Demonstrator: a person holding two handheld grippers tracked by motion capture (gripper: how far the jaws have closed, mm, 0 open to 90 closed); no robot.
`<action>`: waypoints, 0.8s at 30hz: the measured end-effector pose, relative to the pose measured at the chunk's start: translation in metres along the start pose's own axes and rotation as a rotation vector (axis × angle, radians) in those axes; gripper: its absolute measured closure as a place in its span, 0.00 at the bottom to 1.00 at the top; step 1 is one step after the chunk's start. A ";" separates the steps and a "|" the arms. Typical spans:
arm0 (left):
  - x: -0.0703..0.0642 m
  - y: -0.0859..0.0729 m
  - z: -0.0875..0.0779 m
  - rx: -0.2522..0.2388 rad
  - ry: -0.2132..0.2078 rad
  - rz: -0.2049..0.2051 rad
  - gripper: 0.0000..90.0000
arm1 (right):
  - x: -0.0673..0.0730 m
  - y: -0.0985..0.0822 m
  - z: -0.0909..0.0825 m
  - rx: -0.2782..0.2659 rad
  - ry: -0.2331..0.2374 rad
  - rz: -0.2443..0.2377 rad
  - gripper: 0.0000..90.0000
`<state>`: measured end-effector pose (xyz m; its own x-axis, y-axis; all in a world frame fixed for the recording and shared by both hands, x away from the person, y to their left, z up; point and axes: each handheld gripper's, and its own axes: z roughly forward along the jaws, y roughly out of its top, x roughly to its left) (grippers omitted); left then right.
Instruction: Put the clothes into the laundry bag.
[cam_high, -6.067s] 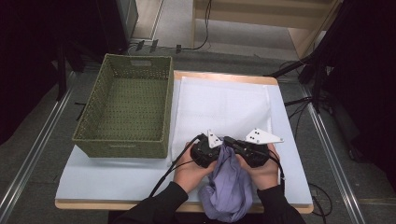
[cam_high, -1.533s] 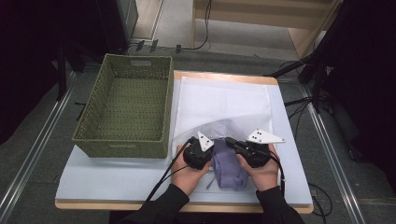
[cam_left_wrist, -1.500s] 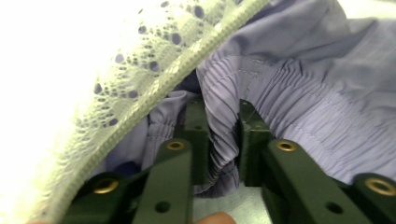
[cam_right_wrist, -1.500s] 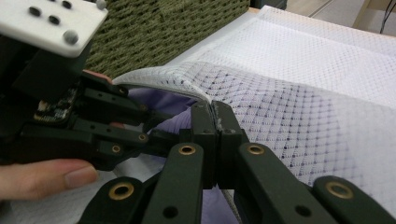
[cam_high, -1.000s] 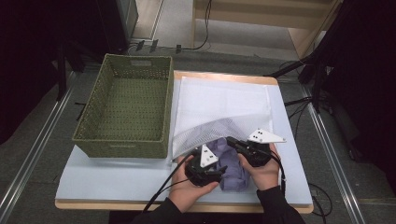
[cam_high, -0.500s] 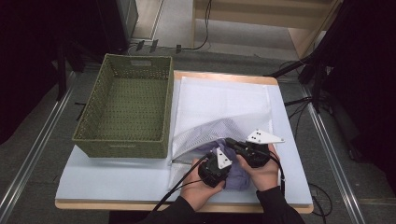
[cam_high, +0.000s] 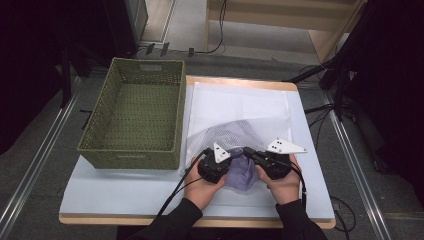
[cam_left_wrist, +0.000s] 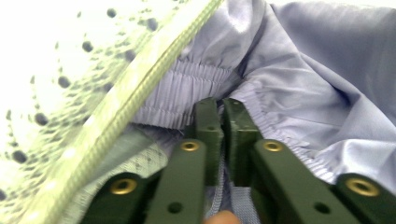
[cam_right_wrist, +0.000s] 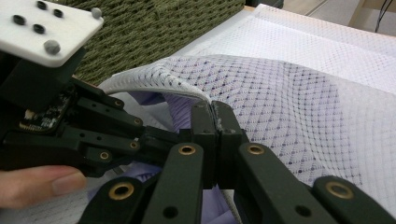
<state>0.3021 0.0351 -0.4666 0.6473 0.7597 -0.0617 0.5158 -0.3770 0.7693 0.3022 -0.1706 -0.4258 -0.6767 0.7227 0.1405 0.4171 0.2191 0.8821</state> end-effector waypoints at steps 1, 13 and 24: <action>0.000 0.000 -0.003 -0.008 -0.011 -0.001 0.85 | 0.000 0.000 0.000 -0.001 -0.001 -0.003 1.00; -0.024 0.001 -0.041 -0.048 -0.288 0.041 0.47 | 0.001 0.001 0.001 0.000 -0.002 -0.002 1.00; -0.039 -0.005 0.001 0.082 -0.113 0.101 0.83 | 0.001 0.000 0.001 0.001 0.003 -0.005 1.00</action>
<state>0.2747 0.0068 -0.4685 0.7547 0.6531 -0.0618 0.4863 -0.4938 0.7209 0.3023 -0.1689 -0.4263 -0.6809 0.7194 0.1375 0.4139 0.2231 0.8825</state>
